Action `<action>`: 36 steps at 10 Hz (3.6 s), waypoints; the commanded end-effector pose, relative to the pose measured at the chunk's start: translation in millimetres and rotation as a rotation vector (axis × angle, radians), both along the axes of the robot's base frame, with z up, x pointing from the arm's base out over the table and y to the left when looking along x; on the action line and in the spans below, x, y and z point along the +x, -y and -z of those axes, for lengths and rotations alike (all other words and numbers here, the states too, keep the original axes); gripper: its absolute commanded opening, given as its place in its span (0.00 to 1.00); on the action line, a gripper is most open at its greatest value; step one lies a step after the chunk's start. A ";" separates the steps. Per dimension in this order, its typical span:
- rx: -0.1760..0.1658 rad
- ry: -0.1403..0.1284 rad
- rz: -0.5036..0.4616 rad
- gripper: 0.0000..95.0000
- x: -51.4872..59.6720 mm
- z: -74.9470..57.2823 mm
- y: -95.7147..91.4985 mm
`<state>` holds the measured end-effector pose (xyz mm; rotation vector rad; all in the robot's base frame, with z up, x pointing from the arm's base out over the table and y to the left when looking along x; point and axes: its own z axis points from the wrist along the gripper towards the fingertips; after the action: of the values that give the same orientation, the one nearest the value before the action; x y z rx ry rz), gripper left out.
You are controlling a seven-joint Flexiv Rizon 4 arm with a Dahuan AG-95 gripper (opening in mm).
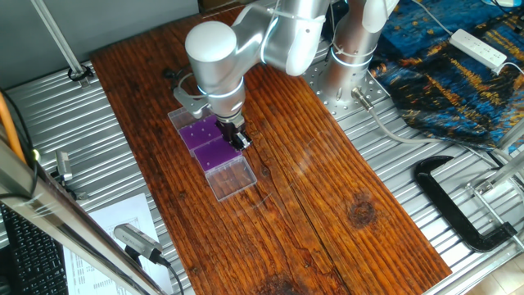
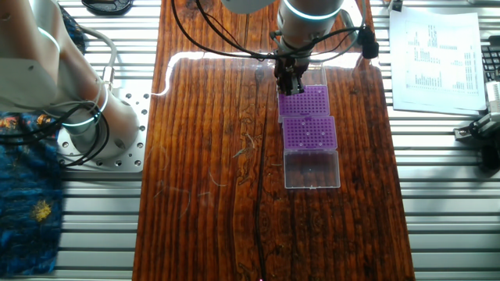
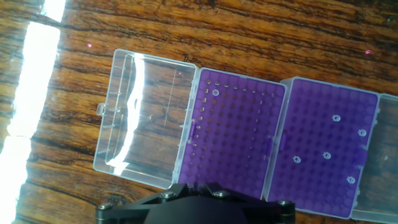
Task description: Transfer all small pipette tips from one holder to another
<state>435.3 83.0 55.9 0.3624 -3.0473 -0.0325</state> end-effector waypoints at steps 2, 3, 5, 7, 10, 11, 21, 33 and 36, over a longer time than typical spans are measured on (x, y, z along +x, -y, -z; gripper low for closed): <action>-0.002 0.001 -0.001 0.20 0.0 1.2 0.1; -0.003 0.001 0.000 0.20 0.0 1.9 0.2; -0.004 0.002 0.000 0.00 0.0 2.5 0.2; -0.005 0.003 0.001 0.00 0.0 2.7 0.2; -0.006 0.003 0.000 0.00 0.0 2.9 0.2; -0.005 0.006 0.000 0.00 0.0 2.7 0.2; -0.008 0.004 0.002 0.00 0.1 -3.1 0.1; -0.008 0.004 0.002 0.00 0.1 -3.1 0.1; 0.002 0.014 -0.009 0.40 2.6 -7.5 1.0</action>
<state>438.0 82.2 64.4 0.3824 -3.0576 -0.0411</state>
